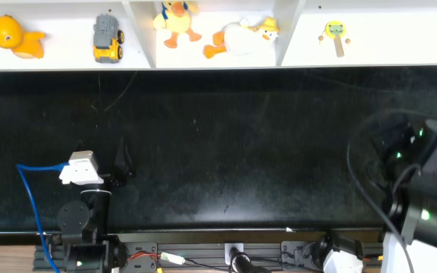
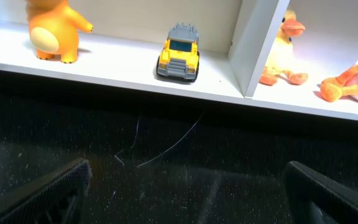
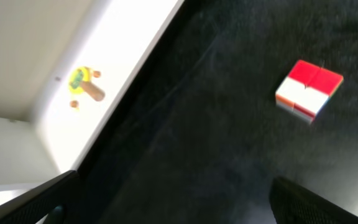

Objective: Store Toys

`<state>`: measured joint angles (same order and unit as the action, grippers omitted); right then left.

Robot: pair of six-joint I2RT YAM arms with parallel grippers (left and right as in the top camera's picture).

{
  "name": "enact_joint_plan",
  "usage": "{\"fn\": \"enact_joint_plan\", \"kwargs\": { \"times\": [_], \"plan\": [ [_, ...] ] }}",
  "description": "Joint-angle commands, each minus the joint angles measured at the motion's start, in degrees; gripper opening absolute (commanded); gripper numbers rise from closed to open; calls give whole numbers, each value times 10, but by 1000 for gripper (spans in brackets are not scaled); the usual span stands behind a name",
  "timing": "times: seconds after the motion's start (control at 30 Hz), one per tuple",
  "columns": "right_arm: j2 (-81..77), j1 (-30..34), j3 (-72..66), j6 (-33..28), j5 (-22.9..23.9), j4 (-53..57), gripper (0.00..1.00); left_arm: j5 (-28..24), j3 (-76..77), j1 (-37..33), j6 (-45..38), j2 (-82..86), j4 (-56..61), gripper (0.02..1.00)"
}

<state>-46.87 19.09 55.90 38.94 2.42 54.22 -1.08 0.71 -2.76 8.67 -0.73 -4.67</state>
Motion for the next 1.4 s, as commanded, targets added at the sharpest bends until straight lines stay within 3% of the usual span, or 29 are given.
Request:
{"fn": "enact_joint_plan", "kwargs": {
  "times": [0.03,0.2,0.47,0.93,1.13,1.4],
  "plan": [
    [25,1,1,26,8,0,996,-5,-3,-5,4,6,1,998],
    [-17,2,2,118,65,26,998,-5,-3,-5,4,6,1,996],
    [-171,59,50,125,73,53,996,-5,-3,-5,4,6,1,998],
    [-375,219,109,19,76,92,993,-5,-3,-5,4,6,1,998],
    [-417,233,109,-44,82,47,996,-5,-3,-5,4,6,1,998],
    [-445,233,108,-49,81,6,993,-5,-3,-5,4,6,1,998]
  ]
}}
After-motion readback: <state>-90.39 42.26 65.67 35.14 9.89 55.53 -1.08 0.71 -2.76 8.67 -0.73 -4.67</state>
